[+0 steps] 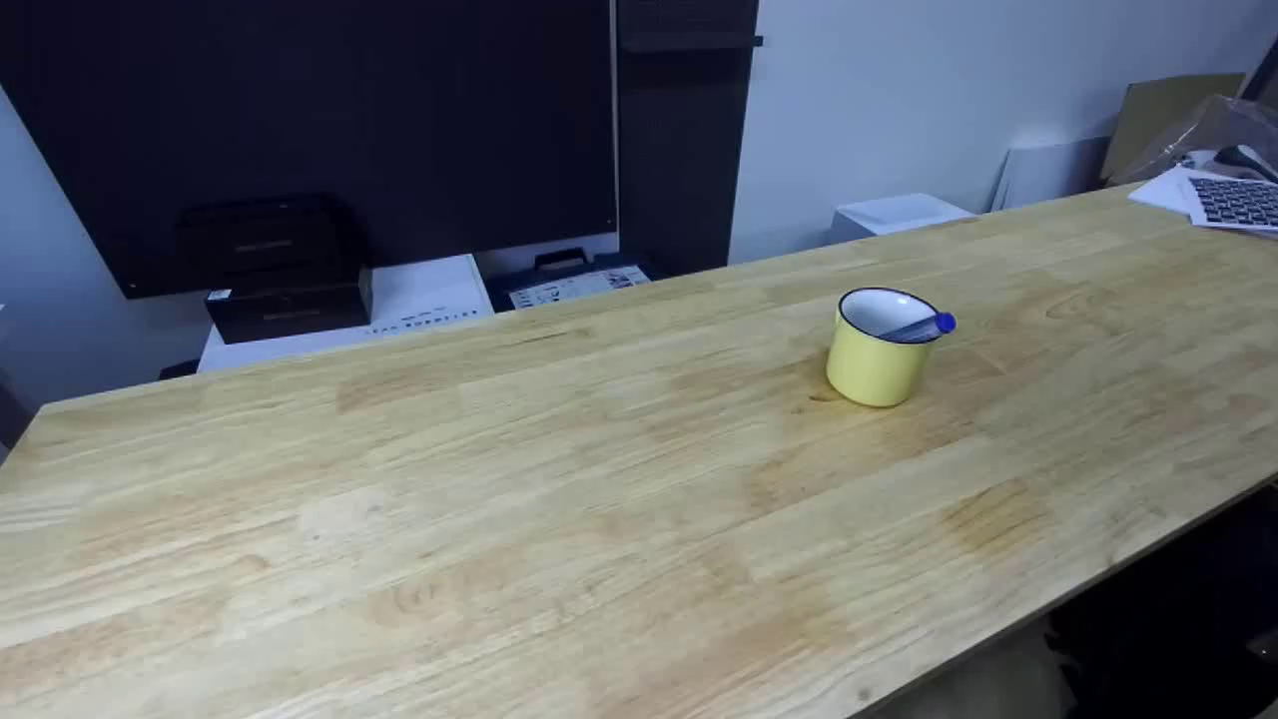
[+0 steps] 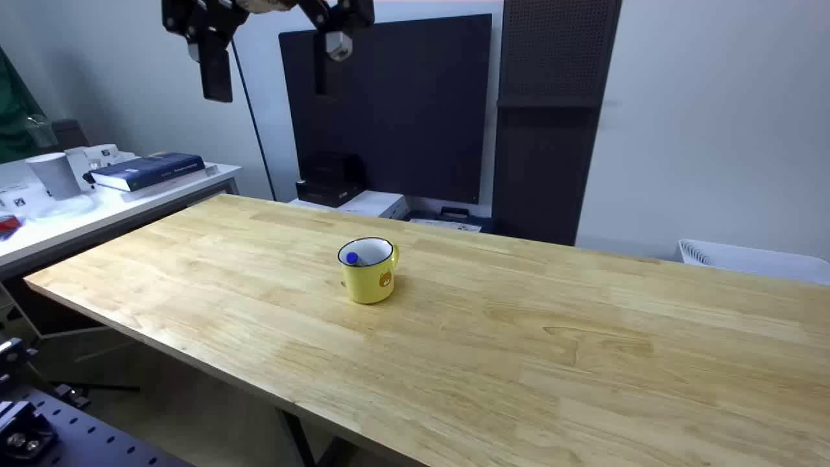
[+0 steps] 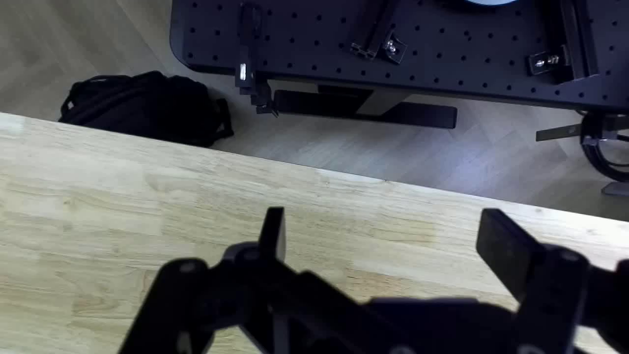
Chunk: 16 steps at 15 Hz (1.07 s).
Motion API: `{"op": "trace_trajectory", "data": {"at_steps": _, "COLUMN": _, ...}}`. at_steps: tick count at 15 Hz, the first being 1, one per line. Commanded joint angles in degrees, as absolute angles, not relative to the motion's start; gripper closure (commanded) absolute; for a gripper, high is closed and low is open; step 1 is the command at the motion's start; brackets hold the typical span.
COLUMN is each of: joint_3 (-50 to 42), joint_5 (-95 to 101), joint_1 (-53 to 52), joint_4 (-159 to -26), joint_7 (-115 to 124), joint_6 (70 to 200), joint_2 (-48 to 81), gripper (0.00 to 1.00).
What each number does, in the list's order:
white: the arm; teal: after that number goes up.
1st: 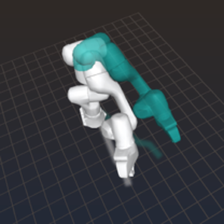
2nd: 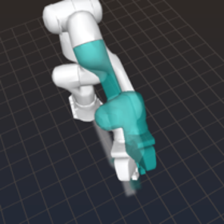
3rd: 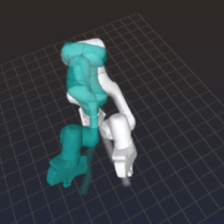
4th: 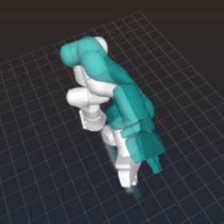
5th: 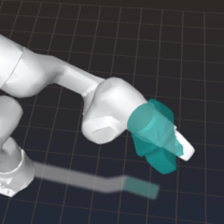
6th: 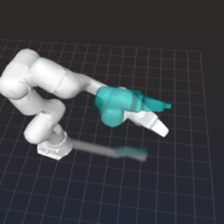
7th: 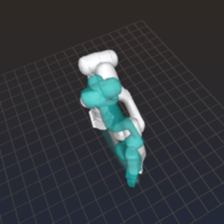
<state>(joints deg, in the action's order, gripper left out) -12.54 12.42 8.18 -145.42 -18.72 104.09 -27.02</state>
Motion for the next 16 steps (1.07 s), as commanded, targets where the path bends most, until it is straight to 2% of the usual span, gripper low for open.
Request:
{"op": "trace_trajectory", "data": {"at_steps": 1, "joint_3": -12.5, "joint_5": 12.4, "joint_1": 8.2, "joint_4": -145.3, "joint_7": -18.7, "joint_6": 103.9, "joint_2": -27.0, "gripper": 0.0}}
{"op": "trace_trajectory", "data": {"at_steps": 16, "joint_3": -12.4, "joint_5": 12.5, "joint_1": 8.3, "joint_4": -145.6, "joint_7": -18.2, "joint_6": 105.0, "joint_2": -27.0, "gripper": 0.0}}
